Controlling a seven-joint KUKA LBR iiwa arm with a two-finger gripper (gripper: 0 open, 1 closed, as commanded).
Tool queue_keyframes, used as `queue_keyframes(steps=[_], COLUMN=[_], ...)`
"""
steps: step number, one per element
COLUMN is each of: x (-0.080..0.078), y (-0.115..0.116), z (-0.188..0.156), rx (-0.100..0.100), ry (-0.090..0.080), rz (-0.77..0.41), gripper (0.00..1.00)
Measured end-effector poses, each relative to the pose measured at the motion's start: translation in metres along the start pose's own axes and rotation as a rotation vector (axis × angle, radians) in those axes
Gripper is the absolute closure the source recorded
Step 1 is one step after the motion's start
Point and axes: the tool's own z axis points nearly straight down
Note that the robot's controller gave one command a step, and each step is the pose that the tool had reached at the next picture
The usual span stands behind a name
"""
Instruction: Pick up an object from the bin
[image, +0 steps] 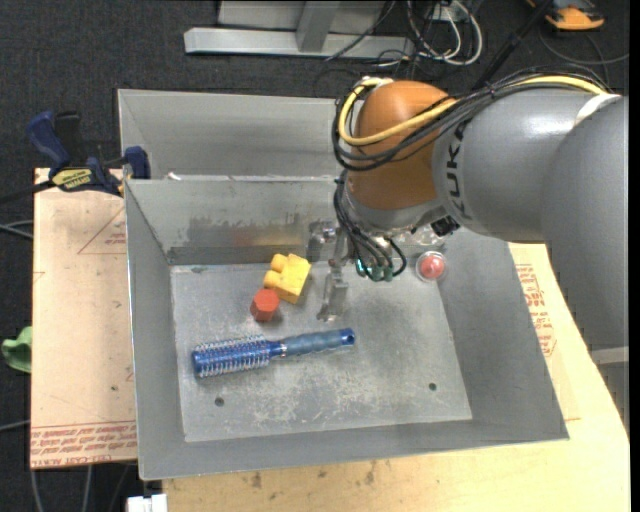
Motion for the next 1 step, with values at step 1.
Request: queue_keyframes(steps=[1], x=[0.0739], y=[0.0552], z=[0.0773], rx=[-0.001], ry=[0.004], rz=[-0.047], gripper=[0.00])
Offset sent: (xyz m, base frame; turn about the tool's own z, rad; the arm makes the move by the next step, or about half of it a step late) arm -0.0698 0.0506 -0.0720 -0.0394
